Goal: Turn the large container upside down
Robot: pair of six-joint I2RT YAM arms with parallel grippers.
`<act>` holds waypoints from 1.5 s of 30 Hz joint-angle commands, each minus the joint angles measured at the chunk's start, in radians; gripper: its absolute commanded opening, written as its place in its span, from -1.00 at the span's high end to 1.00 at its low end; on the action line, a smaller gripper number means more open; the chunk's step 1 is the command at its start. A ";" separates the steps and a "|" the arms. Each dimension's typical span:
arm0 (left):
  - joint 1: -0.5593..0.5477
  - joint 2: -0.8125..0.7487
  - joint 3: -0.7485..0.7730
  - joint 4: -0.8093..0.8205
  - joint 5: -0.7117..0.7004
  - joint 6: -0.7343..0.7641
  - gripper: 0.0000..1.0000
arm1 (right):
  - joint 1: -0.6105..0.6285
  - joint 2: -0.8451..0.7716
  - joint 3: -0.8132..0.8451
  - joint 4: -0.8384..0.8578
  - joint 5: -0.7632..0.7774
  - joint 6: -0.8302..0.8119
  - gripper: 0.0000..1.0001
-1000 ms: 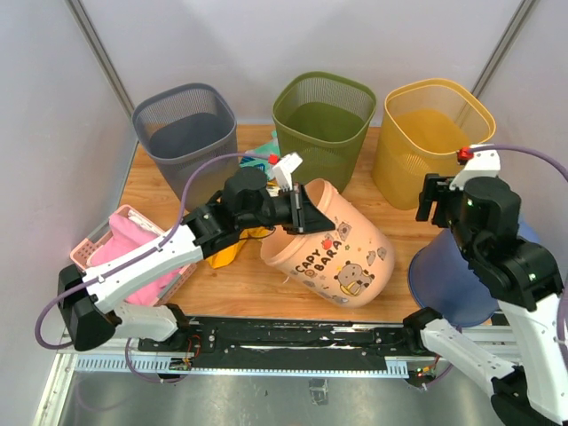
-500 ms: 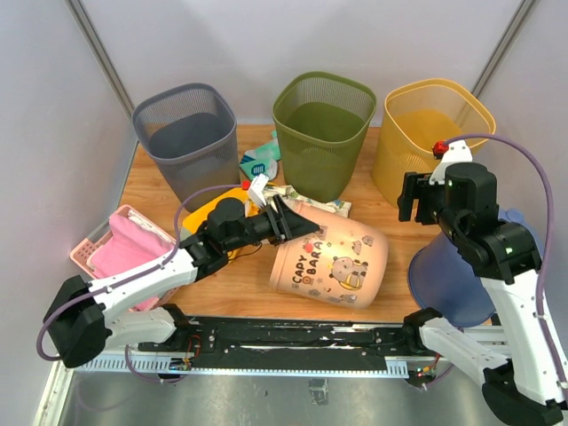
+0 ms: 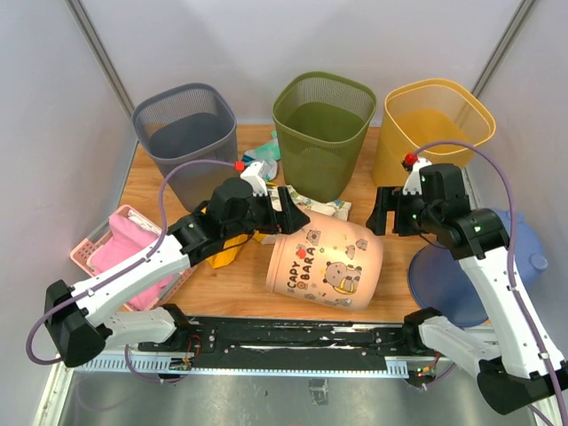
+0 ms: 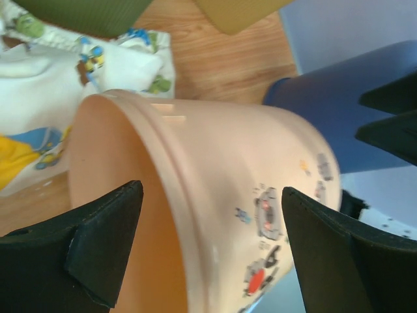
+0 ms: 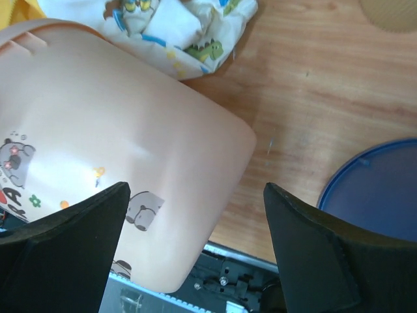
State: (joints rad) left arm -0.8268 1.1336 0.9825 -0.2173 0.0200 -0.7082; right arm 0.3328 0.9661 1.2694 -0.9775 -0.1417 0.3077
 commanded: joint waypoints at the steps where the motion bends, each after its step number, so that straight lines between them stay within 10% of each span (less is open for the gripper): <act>1: 0.002 -0.038 0.003 -0.117 -0.073 0.112 -0.84 | -0.014 -0.060 -0.072 -0.013 -0.015 0.113 -0.73; 17: -0.095 -0.062 0.115 -0.392 -0.128 0.173 -0.74 | -0.091 -0.159 -0.244 -0.032 -0.145 0.341 -0.77; 38: -0.098 -0.068 -0.009 -0.384 -0.205 0.091 0.60 | -0.093 -0.232 -0.422 0.169 -0.425 0.614 -0.74; 45: -0.098 -0.048 -0.048 -0.313 -0.196 0.067 0.63 | -0.093 -0.247 -0.415 0.235 -0.501 0.688 -0.73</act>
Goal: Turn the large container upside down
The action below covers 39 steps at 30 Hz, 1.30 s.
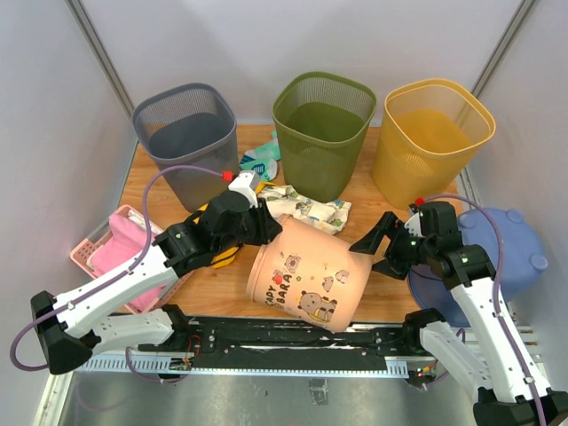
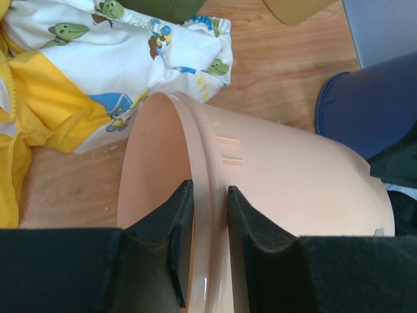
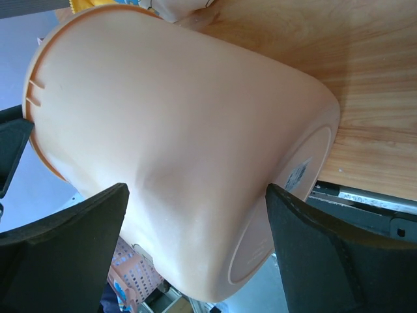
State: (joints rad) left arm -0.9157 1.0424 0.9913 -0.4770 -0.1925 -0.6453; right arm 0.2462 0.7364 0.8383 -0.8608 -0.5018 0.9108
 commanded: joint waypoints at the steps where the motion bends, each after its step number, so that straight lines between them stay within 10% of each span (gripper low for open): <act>1: -0.009 0.051 -0.061 -0.044 0.021 0.002 0.63 | -0.007 -0.019 0.024 0.119 -0.138 0.085 -0.73; 19: -0.009 0.023 -0.114 -0.046 -0.042 -0.068 0.97 | -0.006 -0.116 0.120 -0.204 0.227 0.045 -0.75; 39: -0.009 0.030 -0.185 -0.035 -0.048 -0.112 0.99 | -0.007 -0.130 -0.041 0.093 -0.192 0.097 -0.74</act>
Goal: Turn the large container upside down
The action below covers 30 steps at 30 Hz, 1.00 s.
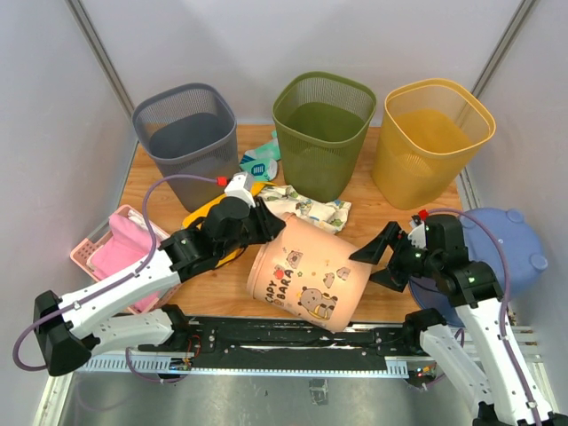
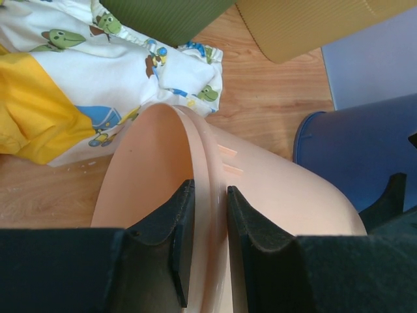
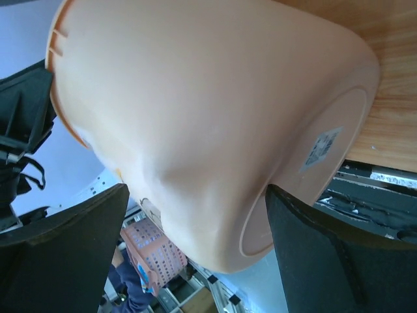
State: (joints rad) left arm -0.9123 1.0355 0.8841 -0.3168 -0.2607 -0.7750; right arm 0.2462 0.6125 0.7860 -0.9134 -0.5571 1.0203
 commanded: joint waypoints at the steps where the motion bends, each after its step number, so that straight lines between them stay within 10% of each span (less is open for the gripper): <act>1: -0.013 0.039 -0.081 -0.190 0.026 0.016 1.00 | -0.006 -0.010 0.012 0.195 -0.164 -0.009 -0.73; 18: -0.013 0.110 -0.105 -0.002 0.158 -0.010 0.99 | -0.007 0.141 0.361 0.172 -0.080 -0.245 -0.72; 30: -0.013 0.235 -0.057 0.127 0.207 0.008 0.96 | 0.068 0.176 0.275 0.262 -0.079 -0.223 -0.72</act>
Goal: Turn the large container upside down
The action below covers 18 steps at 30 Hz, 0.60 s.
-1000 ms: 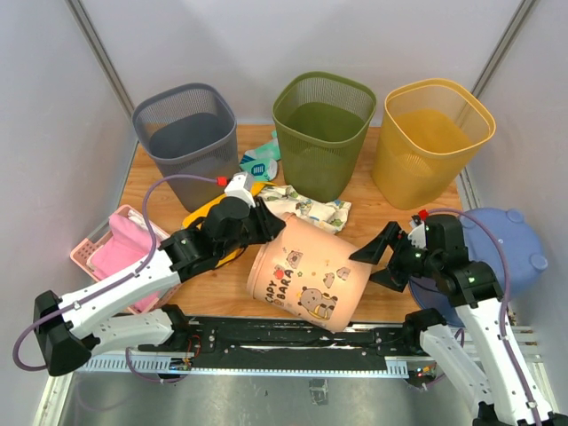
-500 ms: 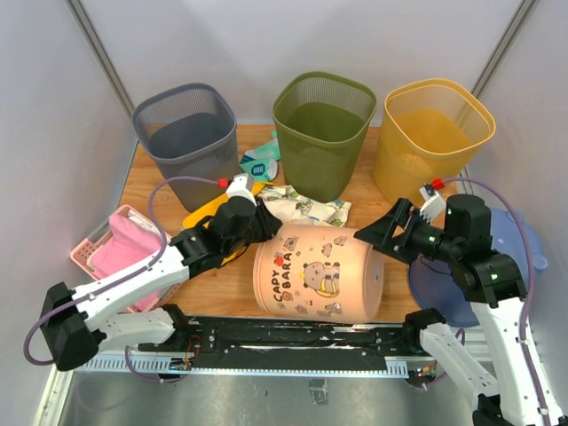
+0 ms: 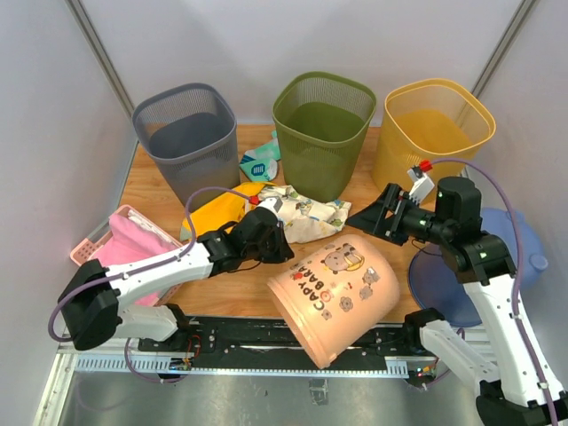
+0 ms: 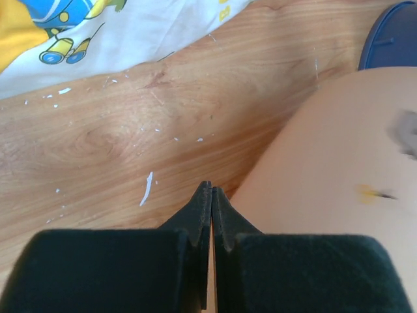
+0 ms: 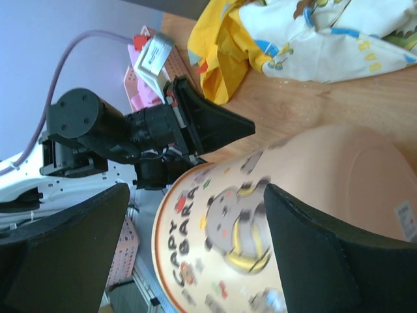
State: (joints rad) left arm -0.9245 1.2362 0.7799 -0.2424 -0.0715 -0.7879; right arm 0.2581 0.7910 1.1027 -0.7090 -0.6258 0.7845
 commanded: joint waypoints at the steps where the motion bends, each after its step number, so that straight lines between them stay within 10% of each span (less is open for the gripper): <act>1: 0.000 0.043 0.056 0.050 0.016 0.025 0.97 | 0.075 -0.004 -0.053 0.060 0.004 0.016 -0.72; 5: 0.002 0.051 0.115 -0.001 -0.027 0.049 0.84 | 0.098 0.001 -0.061 0.003 0.078 -0.041 -0.72; 18: 0.046 -0.082 0.520 -0.481 -0.228 0.129 -0.67 | 0.097 0.084 0.056 -0.186 0.414 -0.372 -0.78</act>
State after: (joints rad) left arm -0.8799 1.2308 1.2209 -0.5339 -0.2615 -0.6773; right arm 0.3424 0.8619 1.1496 -0.8543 -0.2970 0.5335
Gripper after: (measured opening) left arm 0.744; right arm 0.879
